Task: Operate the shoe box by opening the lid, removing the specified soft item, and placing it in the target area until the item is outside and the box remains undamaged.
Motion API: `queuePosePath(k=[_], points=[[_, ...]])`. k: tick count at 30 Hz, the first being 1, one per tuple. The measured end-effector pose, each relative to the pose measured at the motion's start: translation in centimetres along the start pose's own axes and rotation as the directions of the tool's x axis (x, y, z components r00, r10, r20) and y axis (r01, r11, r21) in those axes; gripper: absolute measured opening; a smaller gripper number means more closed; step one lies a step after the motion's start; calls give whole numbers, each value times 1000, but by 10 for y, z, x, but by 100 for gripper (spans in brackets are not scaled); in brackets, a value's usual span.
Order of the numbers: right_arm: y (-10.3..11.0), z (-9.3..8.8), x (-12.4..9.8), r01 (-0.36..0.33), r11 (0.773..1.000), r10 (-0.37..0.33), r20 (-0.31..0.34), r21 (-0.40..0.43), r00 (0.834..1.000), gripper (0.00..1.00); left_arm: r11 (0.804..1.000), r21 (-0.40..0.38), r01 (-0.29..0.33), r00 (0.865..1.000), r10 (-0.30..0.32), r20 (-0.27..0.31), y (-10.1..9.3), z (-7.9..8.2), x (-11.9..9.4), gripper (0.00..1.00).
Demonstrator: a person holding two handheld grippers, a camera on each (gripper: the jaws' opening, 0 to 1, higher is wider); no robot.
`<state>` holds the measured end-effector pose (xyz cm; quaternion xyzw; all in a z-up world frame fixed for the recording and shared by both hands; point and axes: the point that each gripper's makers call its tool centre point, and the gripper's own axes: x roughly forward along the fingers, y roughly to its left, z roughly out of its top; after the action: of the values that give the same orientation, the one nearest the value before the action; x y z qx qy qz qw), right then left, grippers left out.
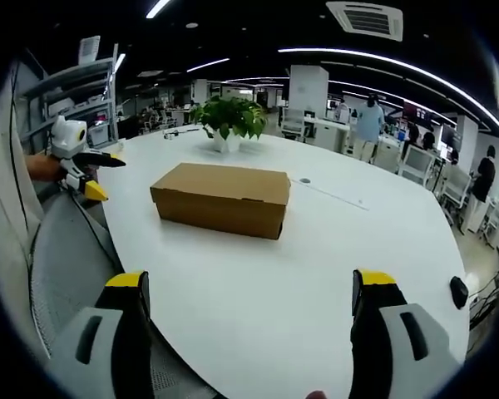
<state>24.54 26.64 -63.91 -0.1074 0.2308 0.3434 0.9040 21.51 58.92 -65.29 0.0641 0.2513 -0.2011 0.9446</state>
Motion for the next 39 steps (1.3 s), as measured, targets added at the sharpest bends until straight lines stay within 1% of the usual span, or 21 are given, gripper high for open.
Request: queuePosePath(k=[11,24,31,34,39], points=[[-14,3,7,-17,1000,17,-9,-15,1000,96,1000,-10,-30,999,29,-14,4,-2,6,98],[-31,6,20,-49,998,48,-20,-41,999,96,998,-21,-61,998,60,-27,9,-3,15,98],[-47,10,30,-63,996,62,-16,-57,998,96,996,-23,-82,996,81,-22,14,2,24,98],[-54,13,36,-67,995,66,-16,-70,998,96,994,-49,-93,996,93,-4,17,7,28,98],[-63,15,44,-90,992,89,-21,-83,996,96,992,-61,-112,994,112,-7,19,6,34,98]])
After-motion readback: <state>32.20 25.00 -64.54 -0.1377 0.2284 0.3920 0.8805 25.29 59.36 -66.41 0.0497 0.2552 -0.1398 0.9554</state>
